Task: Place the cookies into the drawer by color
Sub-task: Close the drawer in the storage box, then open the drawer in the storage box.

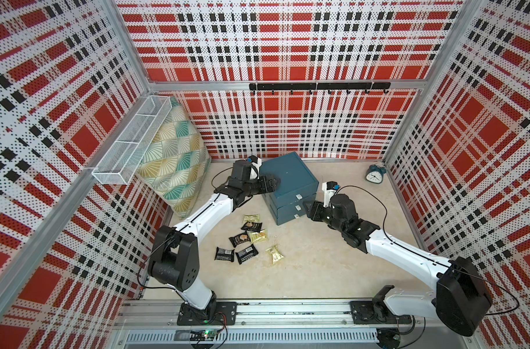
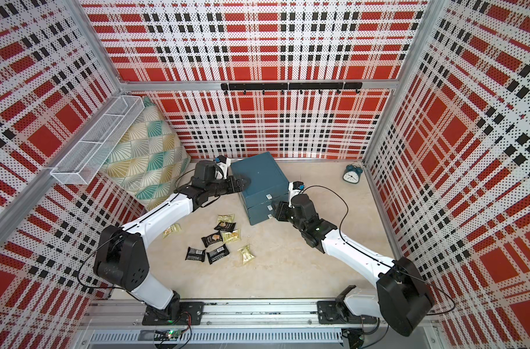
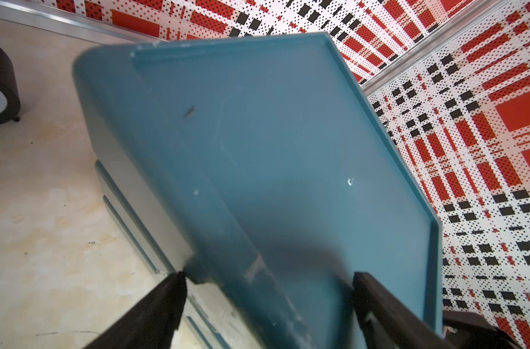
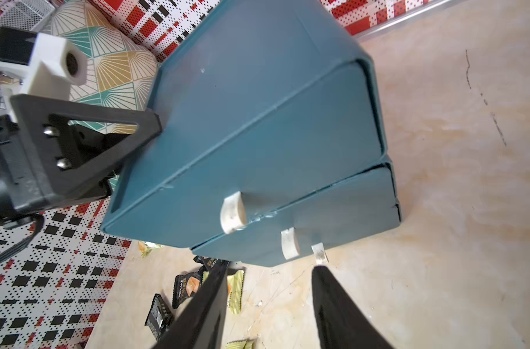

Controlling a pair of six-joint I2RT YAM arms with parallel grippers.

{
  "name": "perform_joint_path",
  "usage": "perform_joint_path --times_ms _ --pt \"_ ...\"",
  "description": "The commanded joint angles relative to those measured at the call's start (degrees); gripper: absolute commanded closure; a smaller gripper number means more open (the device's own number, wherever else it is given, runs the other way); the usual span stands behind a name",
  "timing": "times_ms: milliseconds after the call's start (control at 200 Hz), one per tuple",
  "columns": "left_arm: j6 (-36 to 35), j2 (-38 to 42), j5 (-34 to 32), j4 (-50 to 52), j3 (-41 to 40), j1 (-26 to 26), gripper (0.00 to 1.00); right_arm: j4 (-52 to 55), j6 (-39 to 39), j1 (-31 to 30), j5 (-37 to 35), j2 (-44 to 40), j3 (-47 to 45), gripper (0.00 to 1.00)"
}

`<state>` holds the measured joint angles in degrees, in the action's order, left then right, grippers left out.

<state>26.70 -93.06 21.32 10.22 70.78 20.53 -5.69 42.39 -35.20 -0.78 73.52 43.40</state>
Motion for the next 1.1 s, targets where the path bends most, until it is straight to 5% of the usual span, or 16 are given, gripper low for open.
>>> perform_joint_path --times_ms 0,616,1092 --pt "-0.2 1.4 2.1 0.5 -1.7 -0.1 0.01 -6.7 4.4 0.9 3.3 2.3 -1.9 0.49" --pt "0.0 1.1 3.2 -0.3 -2.3 -0.1 0.01 -22.3 15.2 2.1 10.3 18.3 -0.2 0.62" --pt "-0.1 1.1 3.1 -0.2 -2.4 -0.1 0.01 -20.9 14.8 2.2 6.6 15.1 -5.1 0.98"
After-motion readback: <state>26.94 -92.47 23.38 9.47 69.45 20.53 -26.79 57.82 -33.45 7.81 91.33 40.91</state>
